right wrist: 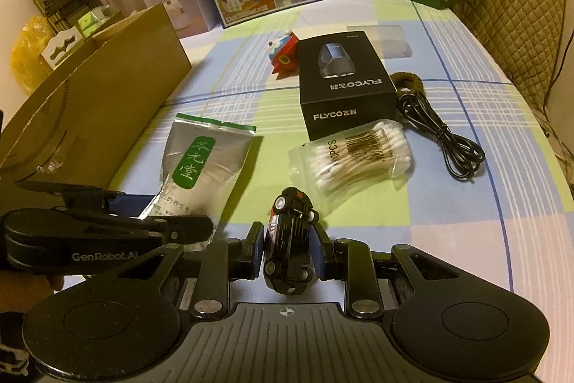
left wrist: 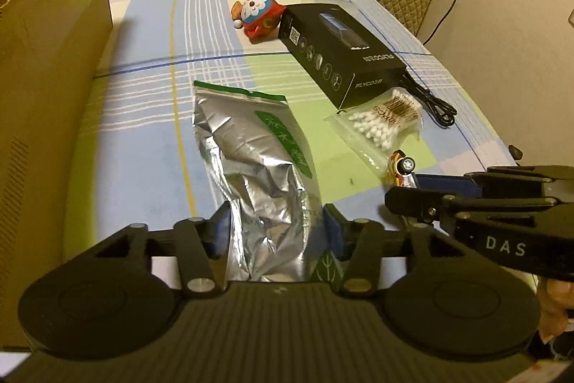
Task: Organize objects
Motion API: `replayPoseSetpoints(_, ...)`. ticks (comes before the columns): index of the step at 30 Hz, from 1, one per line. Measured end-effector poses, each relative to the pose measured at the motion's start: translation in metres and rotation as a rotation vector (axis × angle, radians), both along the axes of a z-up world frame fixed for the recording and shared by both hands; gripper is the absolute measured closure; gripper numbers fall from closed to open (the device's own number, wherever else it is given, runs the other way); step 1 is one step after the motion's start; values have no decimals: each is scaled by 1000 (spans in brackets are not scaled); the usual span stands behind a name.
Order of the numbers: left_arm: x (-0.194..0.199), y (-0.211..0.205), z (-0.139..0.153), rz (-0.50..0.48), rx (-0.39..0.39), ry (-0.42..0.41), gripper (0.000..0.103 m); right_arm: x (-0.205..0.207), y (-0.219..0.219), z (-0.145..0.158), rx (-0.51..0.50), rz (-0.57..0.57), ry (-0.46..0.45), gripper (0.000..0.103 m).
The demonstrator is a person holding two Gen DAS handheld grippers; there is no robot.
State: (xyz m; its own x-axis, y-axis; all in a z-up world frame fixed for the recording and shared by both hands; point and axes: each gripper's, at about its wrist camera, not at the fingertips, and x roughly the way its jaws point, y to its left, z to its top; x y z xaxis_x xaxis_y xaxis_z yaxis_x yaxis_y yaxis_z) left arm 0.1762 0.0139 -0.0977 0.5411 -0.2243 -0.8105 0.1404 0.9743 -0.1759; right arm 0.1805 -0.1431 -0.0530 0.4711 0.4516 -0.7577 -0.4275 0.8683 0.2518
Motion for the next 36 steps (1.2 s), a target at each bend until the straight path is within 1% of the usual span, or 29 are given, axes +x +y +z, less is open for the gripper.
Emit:
replayPoseSetpoints(7,-9,-7,3,-16,26,-8,61,0,-3,2,13,-9,-1,79)
replayPoseSetpoints(10,-7,-8,3,-21,33,-3,60,0,-4,3,18,-9,-1,79)
replayPoseSetpoints(13,-3,-9,2,-26,46,4,54,0,-5,3,23,-14,-1,79)
replayPoseSetpoints(15,1,-11,-1,-23,67,12,44,0,-5,3,27,-17,0,79)
replayPoseSetpoints(17,5,-13,-4,-28,84,11,41,1,-6,4,29,-18,0,79)
replayPoseSetpoints(19,6,-15,-5,-32,100,4,41,1,-6,3,31,-19,1,79)
replayPoseSetpoints(20,7,-16,-5,-31,103,2,43,1,-6,3,31,-20,1,79)
replayPoseSetpoints(21,7,-16,-4,-27,99,1,52,1,-7,4,32,-22,0,79)
replayPoseSetpoints(22,7,-15,-3,-21,91,2,54,1,-7,4,32,-25,-1,79)
replayPoseSetpoints(24,7,-14,0,-7,79,5,62,0,-8,5,34,-32,-4,79)
replayPoseSetpoints(26,4,-14,3,-4,84,-2,63,-1,-9,6,38,-38,-9,79)
replayPoseSetpoints(30,-5,-11,9,16,67,-11,64,-4,-9,8,37,-40,-14,79)
replayPoseSetpoints(36,-24,-9,33,40,46,-42,64,-13,-9,14,54,-32,-21,79)
